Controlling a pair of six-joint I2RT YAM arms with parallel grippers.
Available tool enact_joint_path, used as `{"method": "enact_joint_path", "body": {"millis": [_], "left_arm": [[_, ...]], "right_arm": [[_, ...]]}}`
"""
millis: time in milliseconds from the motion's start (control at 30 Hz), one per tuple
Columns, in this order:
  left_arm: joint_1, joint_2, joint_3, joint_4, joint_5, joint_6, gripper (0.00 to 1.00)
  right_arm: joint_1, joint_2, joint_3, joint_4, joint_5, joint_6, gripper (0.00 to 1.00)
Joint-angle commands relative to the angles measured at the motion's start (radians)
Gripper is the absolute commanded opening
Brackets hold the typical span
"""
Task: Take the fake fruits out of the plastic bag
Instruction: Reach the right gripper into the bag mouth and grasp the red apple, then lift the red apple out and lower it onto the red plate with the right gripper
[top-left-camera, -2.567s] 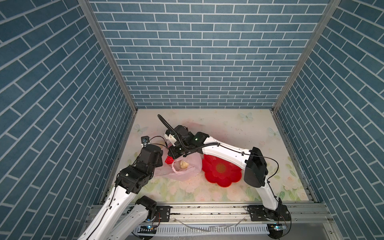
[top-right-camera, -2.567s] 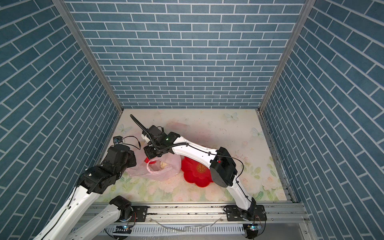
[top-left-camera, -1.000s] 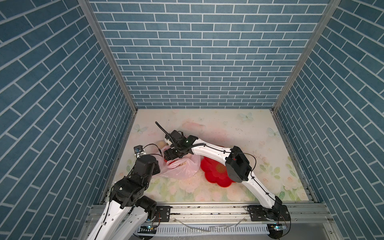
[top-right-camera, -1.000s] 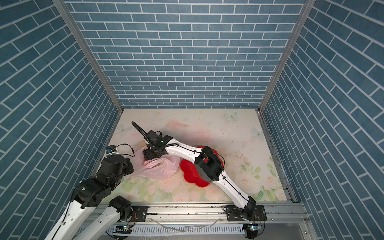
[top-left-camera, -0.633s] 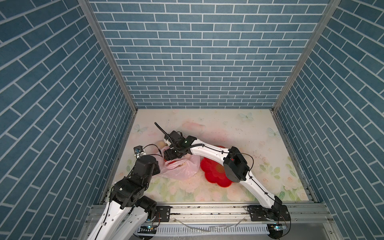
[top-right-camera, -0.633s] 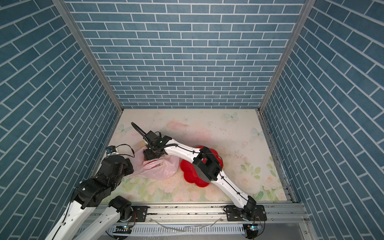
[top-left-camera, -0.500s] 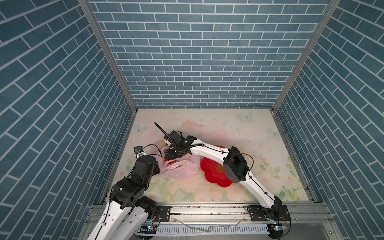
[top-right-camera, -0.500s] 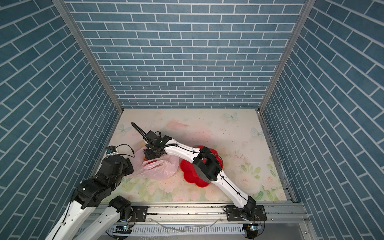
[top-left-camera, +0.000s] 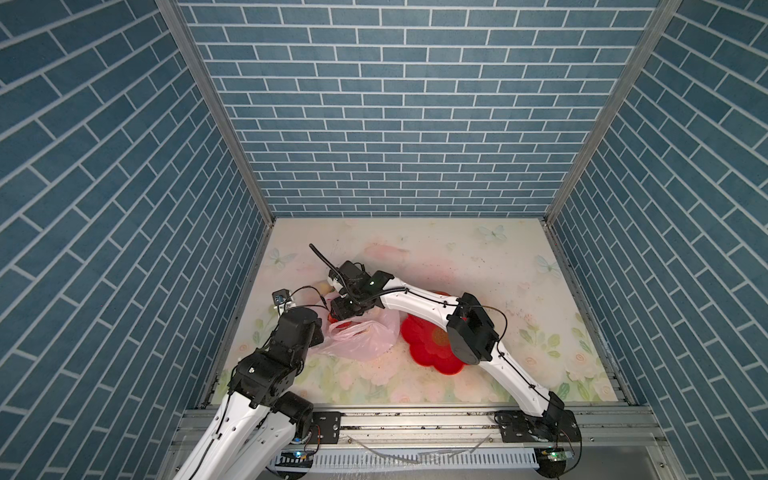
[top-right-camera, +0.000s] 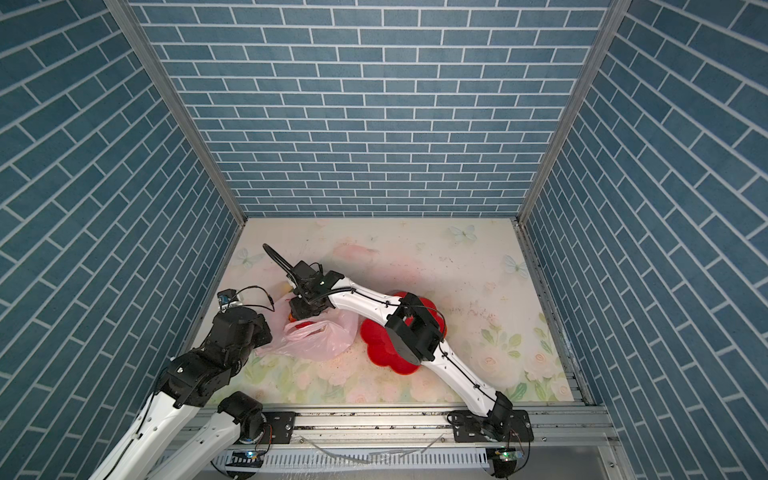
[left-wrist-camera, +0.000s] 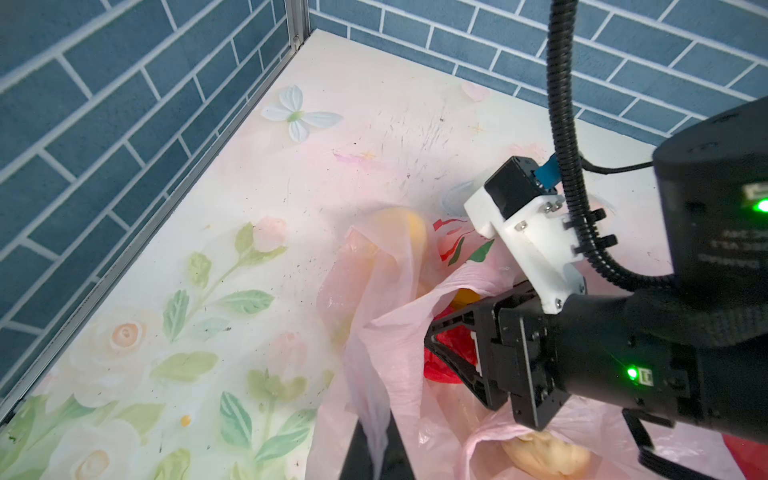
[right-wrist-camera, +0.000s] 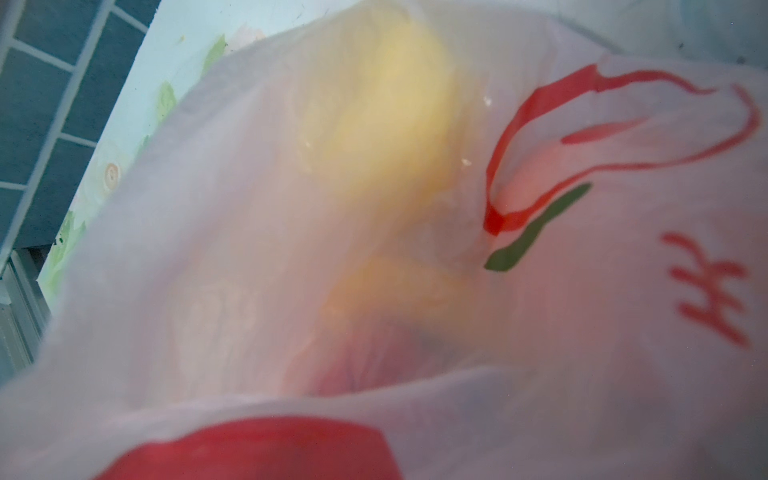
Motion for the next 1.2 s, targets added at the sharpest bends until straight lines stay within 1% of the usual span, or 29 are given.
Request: {"method": "enact_joint_path", "body": {"millis": [0,233,367,667,700,967,1067,1167], "left_arm": [[0.005,-0.006,0.003,0.013,-0.025,0.006,0.06],[0.005,-0.003,0.018,0.022,-0.018,0.021,0.06],[0.006,0.010,0.055,0.030,-0.011,0.032,0.06],[0.005,0.028,0.104,0.045,0.008,0.052,0.07],[0.005,0.030,0.108,0.045,0.011,0.055,0.06],[0.006,0.067,0.128,0.063,0.044,0.077,0.07],[0.005,0.068,0.134,0.072,0.060,0.082,0.07],[0.006,0.105,0.138,0.076,0.069,0.092,0.07]], "right_arm": [[0.002,-0.086,-0.029,-0.004,-0.027,-0.035,0.24],[0.003,-0.191,-0.089,0.013,-0.041,-0.055,0.22],[0.004,-0.236,-0.112,0.018,-0.051,-0.066,0.22],[0.003,-0.304,-0.160,0.026,-0.025,-0.085,0.21],[0.002,-0.344,-0.165,0.026,-0.019,-0.089,0.21],[-0.003,-0.481,-0.245,0.033,0.054,-0.102,0.20],[-0.015,-0.550,-0.317,0.036,0.095,-0.100,0.19],[-0.041,-0.631,-0.428,0.059,0.140,-0.078,0.19]]}}
